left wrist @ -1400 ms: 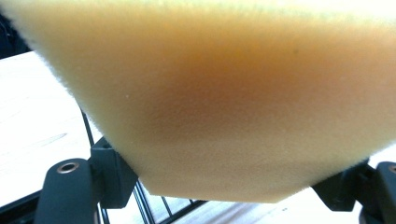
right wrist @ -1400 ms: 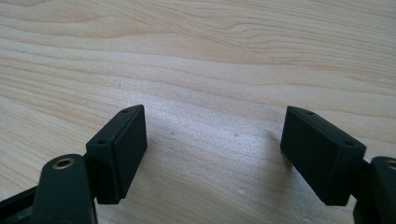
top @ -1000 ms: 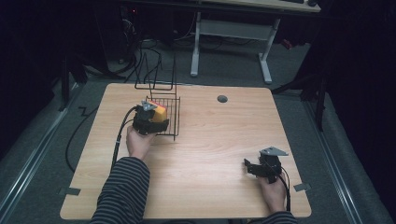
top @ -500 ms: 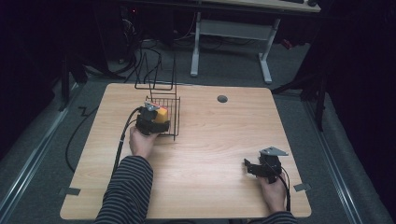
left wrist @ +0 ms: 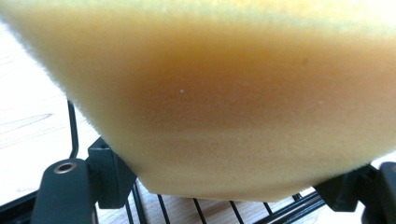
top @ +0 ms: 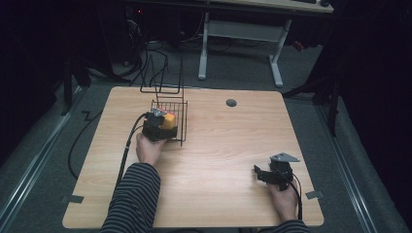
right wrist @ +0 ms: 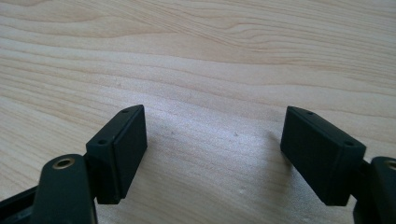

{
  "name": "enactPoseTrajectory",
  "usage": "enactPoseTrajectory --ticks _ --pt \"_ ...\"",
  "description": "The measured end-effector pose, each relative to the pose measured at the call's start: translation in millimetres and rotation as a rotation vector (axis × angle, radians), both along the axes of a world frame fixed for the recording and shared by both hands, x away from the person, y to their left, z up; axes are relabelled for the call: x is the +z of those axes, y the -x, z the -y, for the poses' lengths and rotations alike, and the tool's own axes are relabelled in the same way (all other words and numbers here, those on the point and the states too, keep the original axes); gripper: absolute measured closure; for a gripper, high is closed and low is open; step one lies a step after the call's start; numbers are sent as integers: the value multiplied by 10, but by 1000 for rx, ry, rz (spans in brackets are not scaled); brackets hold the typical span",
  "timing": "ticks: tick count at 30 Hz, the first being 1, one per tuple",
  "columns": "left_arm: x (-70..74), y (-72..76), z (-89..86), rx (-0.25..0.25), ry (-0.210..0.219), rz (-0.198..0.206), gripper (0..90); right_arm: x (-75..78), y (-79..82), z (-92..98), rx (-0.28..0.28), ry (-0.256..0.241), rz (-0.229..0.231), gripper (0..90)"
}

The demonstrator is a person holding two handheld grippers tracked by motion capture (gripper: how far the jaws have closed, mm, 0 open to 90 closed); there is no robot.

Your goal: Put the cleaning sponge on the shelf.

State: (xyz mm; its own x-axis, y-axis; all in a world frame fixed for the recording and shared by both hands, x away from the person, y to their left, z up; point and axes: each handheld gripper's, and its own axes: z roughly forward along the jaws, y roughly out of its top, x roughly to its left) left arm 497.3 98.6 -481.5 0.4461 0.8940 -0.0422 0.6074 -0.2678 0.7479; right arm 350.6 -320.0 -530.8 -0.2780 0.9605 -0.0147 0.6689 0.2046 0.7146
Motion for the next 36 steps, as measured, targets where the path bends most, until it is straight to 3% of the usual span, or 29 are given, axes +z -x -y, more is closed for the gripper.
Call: enactPoseTrajectory --ticks 10,22,36 --pt "-4 -5 0 -6 17 -12 180 0 0 0 0 0 0 230" --pt "13 18 -33 -15 41 -28 29 0 0 0 0 0 0 230" --pt "125 207 -116 -44 66 7 0 0 0 0 -1 1 0 228"
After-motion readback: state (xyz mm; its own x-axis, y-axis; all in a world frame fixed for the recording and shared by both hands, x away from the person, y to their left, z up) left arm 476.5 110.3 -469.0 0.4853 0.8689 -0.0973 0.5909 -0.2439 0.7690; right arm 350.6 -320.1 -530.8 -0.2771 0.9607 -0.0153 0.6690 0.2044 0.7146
